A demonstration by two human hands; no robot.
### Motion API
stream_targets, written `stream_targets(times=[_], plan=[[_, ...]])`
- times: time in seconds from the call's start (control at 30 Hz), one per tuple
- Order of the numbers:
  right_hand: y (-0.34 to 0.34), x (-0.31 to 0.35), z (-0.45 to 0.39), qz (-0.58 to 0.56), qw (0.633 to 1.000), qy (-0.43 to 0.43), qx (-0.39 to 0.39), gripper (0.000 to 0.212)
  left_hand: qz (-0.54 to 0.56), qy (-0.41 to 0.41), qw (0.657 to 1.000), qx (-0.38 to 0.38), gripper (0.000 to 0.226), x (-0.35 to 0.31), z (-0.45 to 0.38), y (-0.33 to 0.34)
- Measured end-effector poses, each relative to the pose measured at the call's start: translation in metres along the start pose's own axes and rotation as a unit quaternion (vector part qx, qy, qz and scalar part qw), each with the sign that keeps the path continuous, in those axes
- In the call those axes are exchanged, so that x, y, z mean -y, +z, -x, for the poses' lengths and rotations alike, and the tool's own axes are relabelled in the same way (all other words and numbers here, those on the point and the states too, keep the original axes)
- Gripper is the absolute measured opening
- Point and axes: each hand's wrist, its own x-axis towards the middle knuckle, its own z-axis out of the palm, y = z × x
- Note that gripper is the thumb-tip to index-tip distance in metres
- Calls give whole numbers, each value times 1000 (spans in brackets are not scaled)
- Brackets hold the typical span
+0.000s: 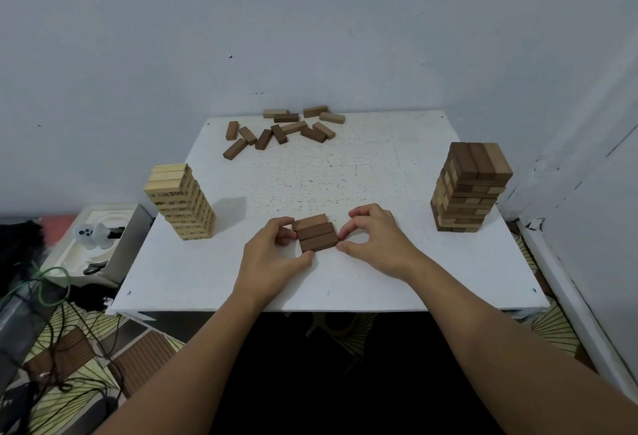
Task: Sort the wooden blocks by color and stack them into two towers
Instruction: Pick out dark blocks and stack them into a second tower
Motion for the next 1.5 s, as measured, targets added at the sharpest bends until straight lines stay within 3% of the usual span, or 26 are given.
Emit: stream_targets(times=[0.37,0.93,1.17,1.5], plan=[[-1,0,-1,14,1000,-3,2,31,-58,11,998,-4,79,4,-4,1],[0,-3,-2,11,1000,-13,1,30,-47,2,999,-1,77,2,-6,1],[-1,-2,-3,23,1000,-17,3,49,-60,-10,996,58,80,0,-14,-6],[-10,7,-13,101,994,8,46,73,-109,-62,976,180,106,-19,-38,-33]])
